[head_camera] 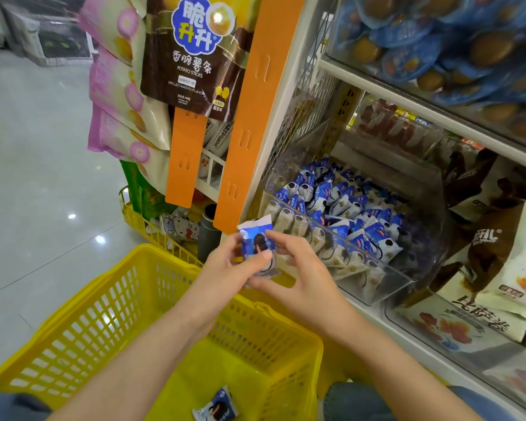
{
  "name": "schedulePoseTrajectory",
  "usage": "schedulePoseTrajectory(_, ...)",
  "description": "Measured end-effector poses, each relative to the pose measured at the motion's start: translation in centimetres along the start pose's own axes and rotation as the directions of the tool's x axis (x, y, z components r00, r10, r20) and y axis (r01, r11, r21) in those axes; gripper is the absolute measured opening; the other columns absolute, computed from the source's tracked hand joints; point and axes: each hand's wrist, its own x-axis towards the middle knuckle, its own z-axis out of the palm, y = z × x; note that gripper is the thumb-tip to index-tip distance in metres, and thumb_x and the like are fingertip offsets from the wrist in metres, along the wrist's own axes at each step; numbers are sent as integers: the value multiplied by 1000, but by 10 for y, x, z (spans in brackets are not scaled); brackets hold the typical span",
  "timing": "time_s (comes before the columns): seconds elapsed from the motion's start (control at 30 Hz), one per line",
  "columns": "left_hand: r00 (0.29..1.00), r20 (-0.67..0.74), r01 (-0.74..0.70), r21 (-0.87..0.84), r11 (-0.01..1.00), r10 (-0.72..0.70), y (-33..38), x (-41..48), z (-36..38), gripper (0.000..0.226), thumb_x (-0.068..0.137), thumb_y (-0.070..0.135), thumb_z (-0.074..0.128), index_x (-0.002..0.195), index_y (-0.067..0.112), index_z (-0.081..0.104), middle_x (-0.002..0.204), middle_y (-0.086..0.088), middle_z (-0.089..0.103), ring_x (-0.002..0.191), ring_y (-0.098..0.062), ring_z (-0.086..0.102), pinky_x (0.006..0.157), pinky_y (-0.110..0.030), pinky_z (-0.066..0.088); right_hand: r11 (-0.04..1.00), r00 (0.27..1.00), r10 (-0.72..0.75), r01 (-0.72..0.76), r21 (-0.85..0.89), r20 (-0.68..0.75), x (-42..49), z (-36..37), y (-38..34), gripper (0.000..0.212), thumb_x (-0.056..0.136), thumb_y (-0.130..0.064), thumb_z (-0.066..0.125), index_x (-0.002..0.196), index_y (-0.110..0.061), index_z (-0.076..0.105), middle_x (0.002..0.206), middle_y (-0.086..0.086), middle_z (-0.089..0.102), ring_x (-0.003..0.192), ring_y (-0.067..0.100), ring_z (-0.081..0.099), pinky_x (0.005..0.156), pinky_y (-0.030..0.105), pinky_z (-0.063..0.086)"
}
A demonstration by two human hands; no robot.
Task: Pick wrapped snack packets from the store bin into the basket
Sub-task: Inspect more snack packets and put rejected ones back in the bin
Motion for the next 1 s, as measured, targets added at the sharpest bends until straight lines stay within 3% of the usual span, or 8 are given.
schedulePoseTrajectory(0.07,999,-30,-28,34,999,29,2,1,-1,21,89,22,60,109,27,59,102,-3,72,93,-18,69,86,-38,54,997,996,-75,75,13,-44,-1,-6,-7,42,81,-26,68,113,-44,47,121,-12,51,113,-7,46,97,11,37)
schedulePoseTrajectory(0.2,995,-56,-84,40,996,86,3,5,0,16,89,25,59,103,32,58,78,20,70,70,7,62,61,-11,48,975,971,2,50,215,-239,6,-29,-14,25,87,-9,58,99,-31,60,97,-8,65,89,1,62,81,17,51)
schedulePoseTrajectory(0.3,993,-47,-112,17,994,112,8,8,2,16,90,23,57,98,35,53,56,24,61,58,11,57,53,-4,42,997,911,69,-54,48,-407,31,-67,-1,17,92,-15,53,97,-27,63,95,-11,66,85,3,62,73,14,48)
schedulePoseTrajectory(0.43,994,-35,-105,-19,994,104,12,13,6,18,91,21,55,105,32,53,56,23,61,56,11,57,53,-4,42,906,938,256,-318,-279,-234,72,-102,34,24,96,-23,49,110,-13,65,107,2,66,91,9,56,78,22,38)
schedulePoseTrajectory(0.57,994,-36,-100,-39,994,99,12,18,9,12,92,18,54,103,15,54,46,21,55,48,10,52,48,-3,39,727,879,477,-413,-548,-30,93,-111,59,28,96,-24,49,118,-11,61,123,9,60,108,20,56,92,31,41)
schedulePoseTrajectory(0.73,995,-52,-91,-30,995,89,16,22,11,26,90,23,56,116,18,54,66,18,58,57,12,55,53,-4,42,665,845,532,-385,-640,44,106,-114,66,27,94,-24,51,115,-10,63,120,9,62,107,21,56,89,31,42)
schedulePoseTrajectory(0.93,993,-81,-82,0,997,81,17,21,9,31,89,29,58,120,27,50,107,15,64,94,5,60,67,-9,47,630,818,574,-418,-655,30,114,-113,70,19,93,-22,54,90,-10,68,102,11,63,91,20,57,71,27,44)
schedulePoseTrajectory(1.0,993,-85,-82,6,997,83,18,20,9,33,89,28,58,120,26,50,110,12,64,96,4,60,64,-6,47,632,822,570,-439,-638,-2,113,-111,71,22,93,-23,54,99,-7,69,108,11,64,98,22,59,76,29,45)
